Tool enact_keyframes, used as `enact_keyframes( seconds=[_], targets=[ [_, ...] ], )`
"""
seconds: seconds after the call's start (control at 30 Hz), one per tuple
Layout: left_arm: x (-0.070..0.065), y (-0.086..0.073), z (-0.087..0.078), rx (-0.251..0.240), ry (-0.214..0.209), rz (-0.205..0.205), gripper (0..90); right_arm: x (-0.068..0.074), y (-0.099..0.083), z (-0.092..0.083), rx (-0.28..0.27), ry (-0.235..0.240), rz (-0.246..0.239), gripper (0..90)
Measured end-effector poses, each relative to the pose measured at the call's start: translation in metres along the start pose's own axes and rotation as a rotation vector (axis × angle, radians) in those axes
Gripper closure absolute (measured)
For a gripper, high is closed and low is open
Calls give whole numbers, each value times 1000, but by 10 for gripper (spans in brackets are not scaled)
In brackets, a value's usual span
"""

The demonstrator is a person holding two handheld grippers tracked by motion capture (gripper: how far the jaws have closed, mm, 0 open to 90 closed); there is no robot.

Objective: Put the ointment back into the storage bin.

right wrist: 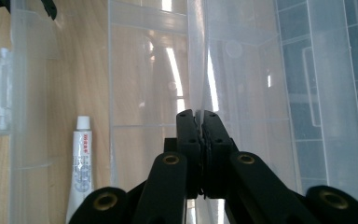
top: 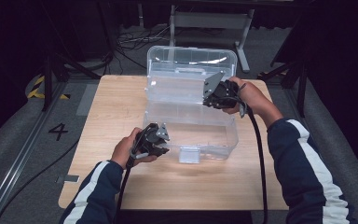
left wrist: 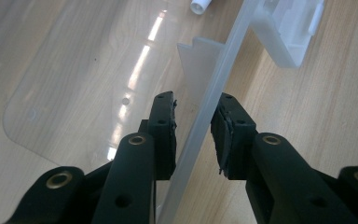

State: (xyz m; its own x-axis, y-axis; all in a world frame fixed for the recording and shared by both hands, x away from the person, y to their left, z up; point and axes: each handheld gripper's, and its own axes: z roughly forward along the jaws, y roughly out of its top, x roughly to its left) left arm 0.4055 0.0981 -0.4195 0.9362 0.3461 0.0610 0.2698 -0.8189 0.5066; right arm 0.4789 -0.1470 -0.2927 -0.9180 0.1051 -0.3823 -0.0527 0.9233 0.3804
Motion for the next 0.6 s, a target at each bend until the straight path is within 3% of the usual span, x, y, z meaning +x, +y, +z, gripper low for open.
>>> enact_keyframes(
  seconds=[0.6],
  targets=[
    [-2, -1, 0, -9, 23, 5, 695, 16, -3, -3, -5, 25, -5, 872]
  ],
)
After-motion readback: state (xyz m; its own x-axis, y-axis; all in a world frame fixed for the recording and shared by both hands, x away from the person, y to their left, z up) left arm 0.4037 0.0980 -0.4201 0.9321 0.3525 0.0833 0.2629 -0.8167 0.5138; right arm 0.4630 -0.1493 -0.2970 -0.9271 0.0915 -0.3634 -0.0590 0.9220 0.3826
